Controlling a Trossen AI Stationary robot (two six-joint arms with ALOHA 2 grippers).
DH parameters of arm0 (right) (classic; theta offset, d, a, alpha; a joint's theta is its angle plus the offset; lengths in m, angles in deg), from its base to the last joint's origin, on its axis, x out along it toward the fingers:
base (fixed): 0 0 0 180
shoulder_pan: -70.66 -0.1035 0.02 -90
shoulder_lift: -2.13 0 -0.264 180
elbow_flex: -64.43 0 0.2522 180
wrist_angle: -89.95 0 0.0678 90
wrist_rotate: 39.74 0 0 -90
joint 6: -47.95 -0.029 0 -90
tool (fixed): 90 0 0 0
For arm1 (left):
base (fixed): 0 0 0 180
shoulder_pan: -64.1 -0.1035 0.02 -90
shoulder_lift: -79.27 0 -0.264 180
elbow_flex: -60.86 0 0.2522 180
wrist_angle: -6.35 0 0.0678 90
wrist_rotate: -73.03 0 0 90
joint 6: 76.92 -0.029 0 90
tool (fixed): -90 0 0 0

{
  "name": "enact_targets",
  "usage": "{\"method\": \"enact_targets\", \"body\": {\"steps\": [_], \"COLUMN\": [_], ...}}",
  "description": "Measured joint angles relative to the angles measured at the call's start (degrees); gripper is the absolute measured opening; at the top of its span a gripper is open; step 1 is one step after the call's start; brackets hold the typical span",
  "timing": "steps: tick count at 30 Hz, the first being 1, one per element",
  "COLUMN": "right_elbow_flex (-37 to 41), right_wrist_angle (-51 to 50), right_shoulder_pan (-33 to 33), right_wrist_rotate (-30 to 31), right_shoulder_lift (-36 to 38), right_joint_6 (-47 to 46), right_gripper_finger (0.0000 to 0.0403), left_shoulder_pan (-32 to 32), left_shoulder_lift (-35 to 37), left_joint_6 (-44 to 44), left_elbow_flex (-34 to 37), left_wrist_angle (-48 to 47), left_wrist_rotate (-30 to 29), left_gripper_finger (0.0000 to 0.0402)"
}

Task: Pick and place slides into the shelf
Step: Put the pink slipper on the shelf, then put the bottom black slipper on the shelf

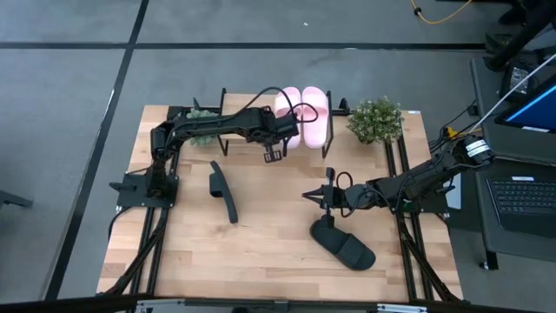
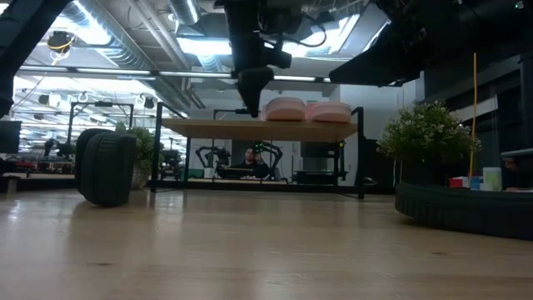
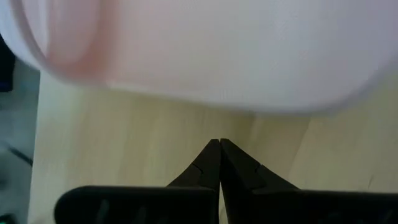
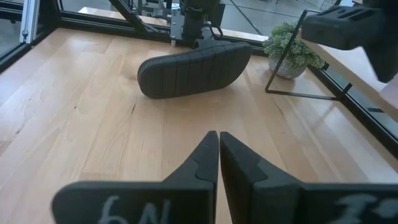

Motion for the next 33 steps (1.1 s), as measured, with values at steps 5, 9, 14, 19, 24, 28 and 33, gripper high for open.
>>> {"method": "enact_targets", "body": {"steps": [5,9,14,19,24,28,33], "right_elbow_flex": [0.0,0.0,0.0,0.0,0.0,0.0,-0.01], "right_wrist_angle": [0.0,-0.02,-0.02,-0.19,-0.37,-0.48,-0.87], "right_shoulder_pan": [0.01,0.0,0.02,0.02,0.02,0.01,0.02], "right_wrist_rotate": [0.01,0.0,0.02,0.02,0.02,0.02,0.02], "right_shoulder_lift": [0.0,0.0,0.0,0.0,0.0,0.0,0.0], "right_joint_6": [0.0,0.0,0.07,0.12,0.0,0.12,0.02], "right_gripper_finger": [0.0019,0.0019,0.0019,0.0019,0.0019,0.0019,0.0019], "left_shoulder_pan": [0.42,1.33,2.84,5.72,10.57,13.45,15.6], "left_shoulder_lift": [0.91,4.09,11.08,17.67,25.13,32.13,41.26], "left_joint_6": [0.23,0.67,3.97,8.0,10.31,13.25,15.25], "left_elbow_flex": [0.0,0.0,0.0,0.26,7.82,19.3,34.98], "left_wrist_angle": [-3.36,-3.51,-3.09,-3.02,0.98,6.84,17.21], "left_wrist_rotate": [-4.35,-6.7,-8.59,-11.25,-17.64,-18.8,-19.62], "left_gripper_finger": [0.0,0.0,0.0,0.0,0.0,0.0,0.0]}}
